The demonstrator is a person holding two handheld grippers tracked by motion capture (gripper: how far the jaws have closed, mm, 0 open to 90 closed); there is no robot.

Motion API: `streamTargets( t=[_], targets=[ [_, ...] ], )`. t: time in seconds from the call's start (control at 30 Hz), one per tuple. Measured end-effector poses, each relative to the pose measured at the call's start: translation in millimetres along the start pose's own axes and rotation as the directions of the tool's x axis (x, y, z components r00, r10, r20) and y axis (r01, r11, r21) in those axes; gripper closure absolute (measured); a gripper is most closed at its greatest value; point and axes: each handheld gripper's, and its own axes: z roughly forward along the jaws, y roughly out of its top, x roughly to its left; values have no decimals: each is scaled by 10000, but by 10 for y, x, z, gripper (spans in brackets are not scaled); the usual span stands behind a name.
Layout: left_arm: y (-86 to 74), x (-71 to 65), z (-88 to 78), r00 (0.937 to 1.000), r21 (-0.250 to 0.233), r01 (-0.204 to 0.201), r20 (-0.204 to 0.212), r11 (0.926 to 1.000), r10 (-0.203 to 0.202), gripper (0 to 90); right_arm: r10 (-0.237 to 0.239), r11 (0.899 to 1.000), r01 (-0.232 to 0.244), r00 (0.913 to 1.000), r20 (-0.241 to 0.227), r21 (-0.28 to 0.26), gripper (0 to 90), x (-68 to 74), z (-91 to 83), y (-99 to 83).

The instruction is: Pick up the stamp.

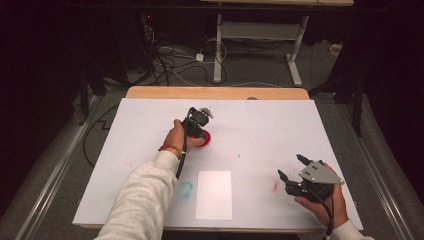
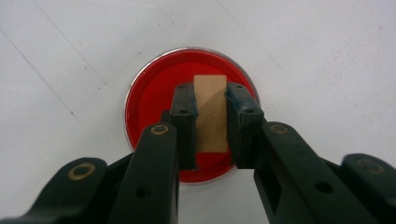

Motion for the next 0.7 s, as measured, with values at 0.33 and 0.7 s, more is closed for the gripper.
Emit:
streamTargets(
  t=[0.33,0.7],
  targets=[
    [-36,17,-74,9994,-328,-205,284,9993,214,734,7,10000,-7,10000,-57,-19,258,1,16,15],
    [-122,92,-212,9987,-1054,-87,483,9944,138,734,18,10000,-18,10000,-27,40,256,-1,-13,-8]
  ],
)
